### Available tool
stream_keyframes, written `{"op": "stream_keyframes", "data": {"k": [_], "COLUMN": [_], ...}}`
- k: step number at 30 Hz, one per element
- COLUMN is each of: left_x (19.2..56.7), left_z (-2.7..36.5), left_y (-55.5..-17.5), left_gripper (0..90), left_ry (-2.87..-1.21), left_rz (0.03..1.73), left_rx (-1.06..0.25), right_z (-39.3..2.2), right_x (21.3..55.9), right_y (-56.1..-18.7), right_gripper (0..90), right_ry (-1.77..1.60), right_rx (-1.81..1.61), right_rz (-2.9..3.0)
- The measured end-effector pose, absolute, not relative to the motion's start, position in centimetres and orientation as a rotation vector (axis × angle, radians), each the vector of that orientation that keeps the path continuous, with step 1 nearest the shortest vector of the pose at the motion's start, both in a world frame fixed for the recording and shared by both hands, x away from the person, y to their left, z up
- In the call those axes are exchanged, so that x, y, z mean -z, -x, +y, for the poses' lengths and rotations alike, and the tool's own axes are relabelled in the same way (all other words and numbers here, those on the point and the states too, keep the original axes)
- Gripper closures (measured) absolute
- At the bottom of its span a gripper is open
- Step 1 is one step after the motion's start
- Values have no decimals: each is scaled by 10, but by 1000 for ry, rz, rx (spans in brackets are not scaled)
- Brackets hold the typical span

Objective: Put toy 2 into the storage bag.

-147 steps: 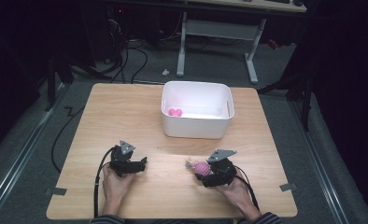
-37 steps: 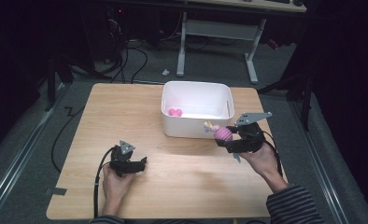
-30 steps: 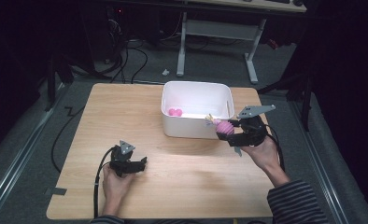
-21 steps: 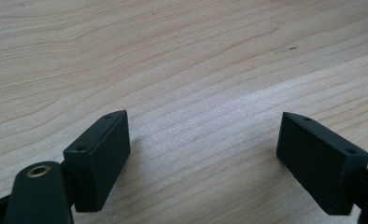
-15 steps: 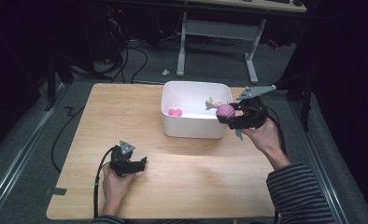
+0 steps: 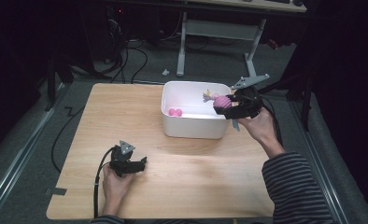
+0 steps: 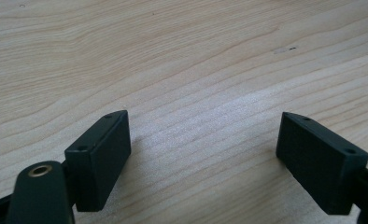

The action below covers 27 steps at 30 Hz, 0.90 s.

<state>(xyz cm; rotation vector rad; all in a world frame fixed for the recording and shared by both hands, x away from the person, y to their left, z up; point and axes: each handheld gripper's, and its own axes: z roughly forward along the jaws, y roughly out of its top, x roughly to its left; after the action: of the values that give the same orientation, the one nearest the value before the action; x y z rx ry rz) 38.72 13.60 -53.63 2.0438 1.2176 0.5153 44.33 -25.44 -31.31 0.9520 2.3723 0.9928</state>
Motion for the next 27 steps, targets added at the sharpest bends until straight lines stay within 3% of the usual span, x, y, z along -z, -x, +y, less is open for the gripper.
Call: {"op": "stream_keyframes", "data": {"k": [27], "left_x": [536], "left_z": [136], "left_y": [-387], "left_gripper": [189], "left_ry": [-2042], "left_rz": [1220], "left_rx": [-513], "right_z": [-216], "right_x": [341], "right_y": [-485], "right_gripper": [346], "right_ry": [-936], "right_rx": [-835], "right_rz": [2505]}}
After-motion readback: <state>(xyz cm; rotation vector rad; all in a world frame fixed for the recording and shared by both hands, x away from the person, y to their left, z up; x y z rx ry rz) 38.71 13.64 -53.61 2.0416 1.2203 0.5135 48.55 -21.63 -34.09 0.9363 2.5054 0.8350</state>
